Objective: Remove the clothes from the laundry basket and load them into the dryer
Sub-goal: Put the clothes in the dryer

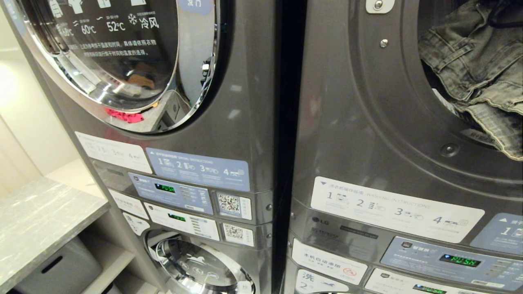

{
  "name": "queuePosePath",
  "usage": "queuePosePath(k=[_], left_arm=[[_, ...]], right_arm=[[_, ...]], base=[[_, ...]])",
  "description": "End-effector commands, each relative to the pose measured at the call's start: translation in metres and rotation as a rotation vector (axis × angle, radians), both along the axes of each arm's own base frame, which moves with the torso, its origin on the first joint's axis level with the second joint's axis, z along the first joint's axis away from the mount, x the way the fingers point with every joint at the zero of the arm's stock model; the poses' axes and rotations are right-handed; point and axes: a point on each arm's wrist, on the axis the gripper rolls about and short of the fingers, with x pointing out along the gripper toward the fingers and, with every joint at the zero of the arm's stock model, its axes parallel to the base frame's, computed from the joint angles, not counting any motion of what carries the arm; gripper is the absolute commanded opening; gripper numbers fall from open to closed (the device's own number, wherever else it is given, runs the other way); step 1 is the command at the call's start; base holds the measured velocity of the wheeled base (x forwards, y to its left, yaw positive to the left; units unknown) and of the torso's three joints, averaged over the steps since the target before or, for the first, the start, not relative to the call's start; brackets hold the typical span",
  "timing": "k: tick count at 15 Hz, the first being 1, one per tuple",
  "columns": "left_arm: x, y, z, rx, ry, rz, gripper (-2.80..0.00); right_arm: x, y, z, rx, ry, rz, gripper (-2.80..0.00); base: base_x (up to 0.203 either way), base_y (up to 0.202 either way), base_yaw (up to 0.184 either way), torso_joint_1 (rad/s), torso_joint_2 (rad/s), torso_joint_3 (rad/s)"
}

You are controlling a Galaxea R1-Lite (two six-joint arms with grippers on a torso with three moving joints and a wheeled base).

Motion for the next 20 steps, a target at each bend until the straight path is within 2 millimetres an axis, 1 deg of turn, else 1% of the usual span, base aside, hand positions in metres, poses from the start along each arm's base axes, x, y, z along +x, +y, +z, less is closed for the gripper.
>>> queuePosePath(k=[1,4,10,11,12,14,17,20], left_arm=[[0.000,0.000,0.000,0.000,-0.001,0.000,-2.80],[0.000,0.000,0.000,0.000,0.000,0.000,-2.80],[0.000,0.000,0.000,-0.002,-0.002,0.000,-2.80],[0.000,0.000,0.000,-0.002,-0.002,0.000,-2.80],[0.000,0.000,0.000,-0.002,-0.001,0.000,-2.80],[0.000,0.000,0.000,-0.002,-0.002,0.000,-2.80],[0.000,0.000,0.000,-0.002,-0.003,0.000,-2.80],[0.000,0.000,0.000,-0.002,-0.002,0.000,-2.80]], right_arm=[[0.015,0.000,-0.011,-0.001,0.030,-0.002,-2.80],[0.031,-0.001,-0.022,-0.004,0.053,-0.005,-2.80],[0.038,0.000,-0.029,-0.013,0.071,0.000,-2.80],[0.039,0.000,-0.029,-0.011,0.069,0.000,-2.45],[0.038,0.000,-0.028,-0.009,0.065,0.002,0.00],[0.036,0.000,-0.026,-0.009,0.055,0.003,0.00],[0.029,0.000,-0.017,-0.011,0.027,0.004,0.00],[0.015,0.004,-0.005,-0.015,-0.013,0.039,0.00]], base=[[0.000,0.000,0.000,0.000,0.00,0.000],[0.000,0.000,0.000,0.000,0.00,0.000],[0.000,0.000,0.000,0.000,0.00,0.000],[0.000,0.000,0.000,0.000,0.00,0.000],[0.000,0.000,0.000,0.000,0.00,0.000],[0.000,0.000,0.000,0.000,0.00,0.000],[0.000,0.000,0.000,0.000,0.00,0.000],[0.000,0.000,0.000,0.000,0.00,0.000]])
